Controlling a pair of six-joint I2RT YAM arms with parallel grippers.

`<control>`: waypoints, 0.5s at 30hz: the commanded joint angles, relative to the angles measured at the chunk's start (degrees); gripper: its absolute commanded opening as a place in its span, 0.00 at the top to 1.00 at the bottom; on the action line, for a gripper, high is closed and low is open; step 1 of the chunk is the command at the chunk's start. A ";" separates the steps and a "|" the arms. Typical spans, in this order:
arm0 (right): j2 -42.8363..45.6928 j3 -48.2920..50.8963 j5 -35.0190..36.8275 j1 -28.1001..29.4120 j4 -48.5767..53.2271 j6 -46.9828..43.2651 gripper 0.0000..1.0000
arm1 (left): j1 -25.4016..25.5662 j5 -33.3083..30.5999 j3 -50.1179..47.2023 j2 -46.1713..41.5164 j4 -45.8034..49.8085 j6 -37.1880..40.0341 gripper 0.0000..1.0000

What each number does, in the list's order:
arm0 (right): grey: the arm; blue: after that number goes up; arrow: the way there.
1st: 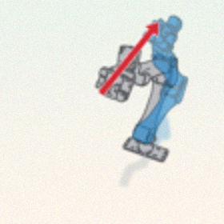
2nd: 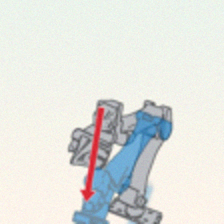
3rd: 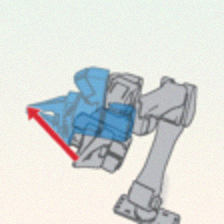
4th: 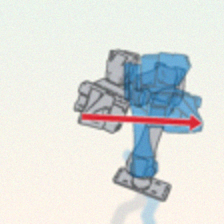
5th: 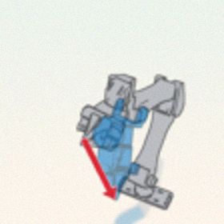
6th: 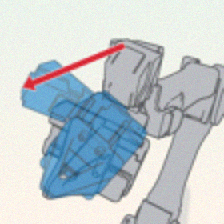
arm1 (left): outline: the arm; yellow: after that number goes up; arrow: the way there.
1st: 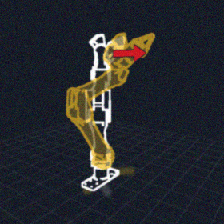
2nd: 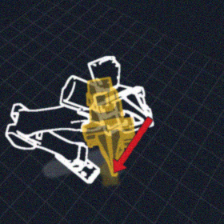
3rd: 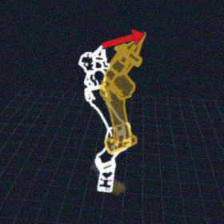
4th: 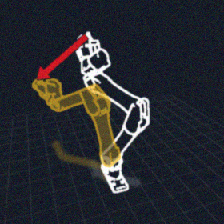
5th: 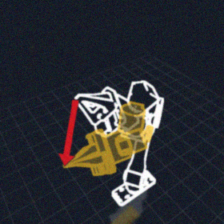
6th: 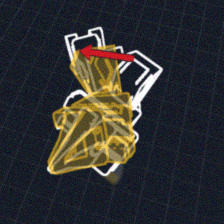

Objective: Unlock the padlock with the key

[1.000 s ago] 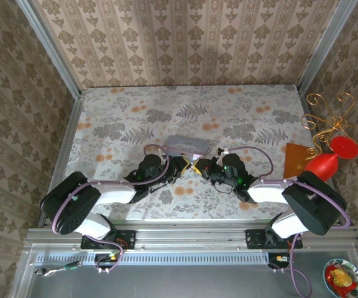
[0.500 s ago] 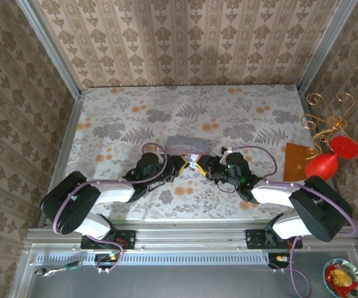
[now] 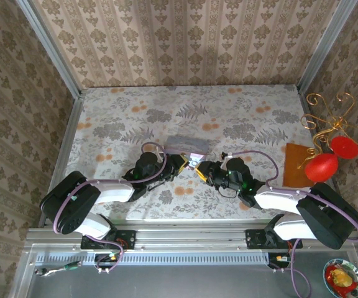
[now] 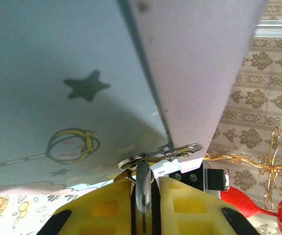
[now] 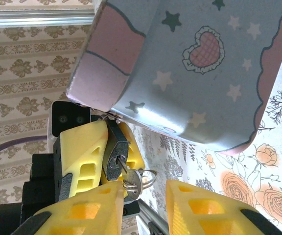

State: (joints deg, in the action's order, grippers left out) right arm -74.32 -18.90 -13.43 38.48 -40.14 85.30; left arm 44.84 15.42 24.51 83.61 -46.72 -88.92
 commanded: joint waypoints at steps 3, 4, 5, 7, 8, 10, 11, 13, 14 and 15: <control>-2.16 -1.01 0.98 0.79 -3.43 1.97 0.75 | -0.26 1.43 0.27 -0.25 -4.81 0.34 1.00; -2.32 -1.21 0.95 0.80 -3.41 1.98 0.76 | -0.21 1.41 0.27 -0.16 -4.78 0.35 1.00; -2.53 -1.40 0.82 0.88 -3.43 2.11 0.76 | -0.19 1.45 0.23 -0.13 -4.78 0.33 1.00; -2.93 -1.58 0.75 1.07 -4.14 2.46 0.77 | -0.19 1.45 0.18 -0.03 -4.96 0.24 1.00; -3.02 -1.58 0.73 1.11 -4.24 2.66 0.77 | -0.21 1.50 0.18 0.04 -5.00 0.26 1.00; -3.11 -1.67 0.86 1.41 -4.68 2.86 0.78 | -0.19 1.54 0.18 0.22 -5.43 0.18 1.00; -3.15 -1.75 0.86 1.50 -4.73 2.94 0.78 | -0.26 1.54 0.18 0.40 -5.61 0.12 1.00; -3.32 -2.10 0.76 1.72 -4.69 2.95 0.79 | -0.12 1.54 0.23 0.64 -5.88 0.07 1.00; -3.50 -2.20 0.69 1.81 -4.81 3.07 0.80 | -0.04 1.54 0.28 0.78 -6.08 0.04 1.00; -3.63 -2.22 0.76 1.95 -5.22 3.24 0.81 | 0.03 1.54 0.27 0.93 -6.23 -0.06 1.00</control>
State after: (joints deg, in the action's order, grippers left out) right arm -77.08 -19.25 -13.47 39.83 -43.53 87.46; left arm 44.86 15.84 24.49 84.05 -47.57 -88.95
